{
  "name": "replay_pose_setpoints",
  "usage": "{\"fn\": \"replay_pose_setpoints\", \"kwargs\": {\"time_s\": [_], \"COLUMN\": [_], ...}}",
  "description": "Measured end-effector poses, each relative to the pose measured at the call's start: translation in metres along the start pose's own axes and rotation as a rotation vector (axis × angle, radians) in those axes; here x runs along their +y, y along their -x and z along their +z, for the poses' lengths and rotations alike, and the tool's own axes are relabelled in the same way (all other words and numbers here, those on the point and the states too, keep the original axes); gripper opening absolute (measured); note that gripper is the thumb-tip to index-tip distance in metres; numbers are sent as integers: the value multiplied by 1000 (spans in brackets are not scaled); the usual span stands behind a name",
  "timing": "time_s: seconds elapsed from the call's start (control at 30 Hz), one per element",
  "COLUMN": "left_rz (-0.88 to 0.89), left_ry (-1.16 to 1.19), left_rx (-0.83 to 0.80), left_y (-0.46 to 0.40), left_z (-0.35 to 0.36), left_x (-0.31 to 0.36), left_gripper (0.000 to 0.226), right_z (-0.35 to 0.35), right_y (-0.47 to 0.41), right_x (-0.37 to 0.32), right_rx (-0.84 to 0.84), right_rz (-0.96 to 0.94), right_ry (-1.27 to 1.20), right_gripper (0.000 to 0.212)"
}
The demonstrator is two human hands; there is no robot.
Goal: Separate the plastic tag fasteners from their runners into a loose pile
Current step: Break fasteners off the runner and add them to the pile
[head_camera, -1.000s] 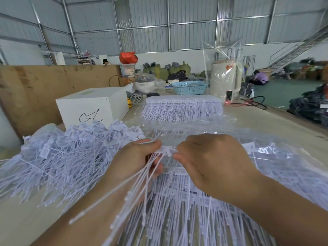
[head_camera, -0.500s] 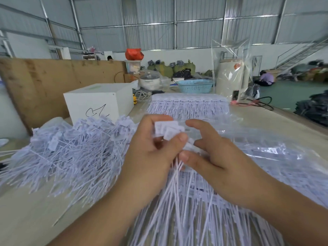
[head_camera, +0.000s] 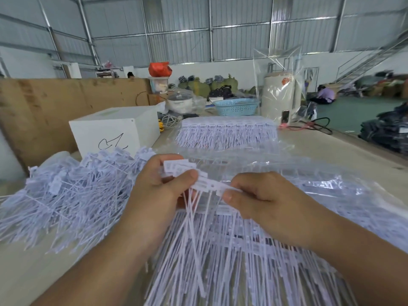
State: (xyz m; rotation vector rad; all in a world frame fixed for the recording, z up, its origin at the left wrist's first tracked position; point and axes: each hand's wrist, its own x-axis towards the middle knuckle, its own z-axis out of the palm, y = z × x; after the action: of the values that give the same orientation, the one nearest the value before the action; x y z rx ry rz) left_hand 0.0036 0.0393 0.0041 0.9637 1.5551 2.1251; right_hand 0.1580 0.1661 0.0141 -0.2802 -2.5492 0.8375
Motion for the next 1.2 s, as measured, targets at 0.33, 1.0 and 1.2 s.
{"fn": "replay_pose_setpoints", "kwargs": {"time_s": [0.33,1.0,1.2], "left_rz": [-198,97,72], "left_ry": [18,-49,-19], "left_rx": [10,45,-7], "left_y": [-5,9,13], "left_z": [0,11,19], "left_x": [0,3,2], "left_gripper": [27,36,53], "right_z": [2,18,19], "right_y": [-3,-10,-10], "right_x": [-12,1,-1], "right_rx": [131,185,187], "right_rz": [-149,-133,-91], "right_ry": [338,-7,-66], "right_gripper": [46,41,40]}}
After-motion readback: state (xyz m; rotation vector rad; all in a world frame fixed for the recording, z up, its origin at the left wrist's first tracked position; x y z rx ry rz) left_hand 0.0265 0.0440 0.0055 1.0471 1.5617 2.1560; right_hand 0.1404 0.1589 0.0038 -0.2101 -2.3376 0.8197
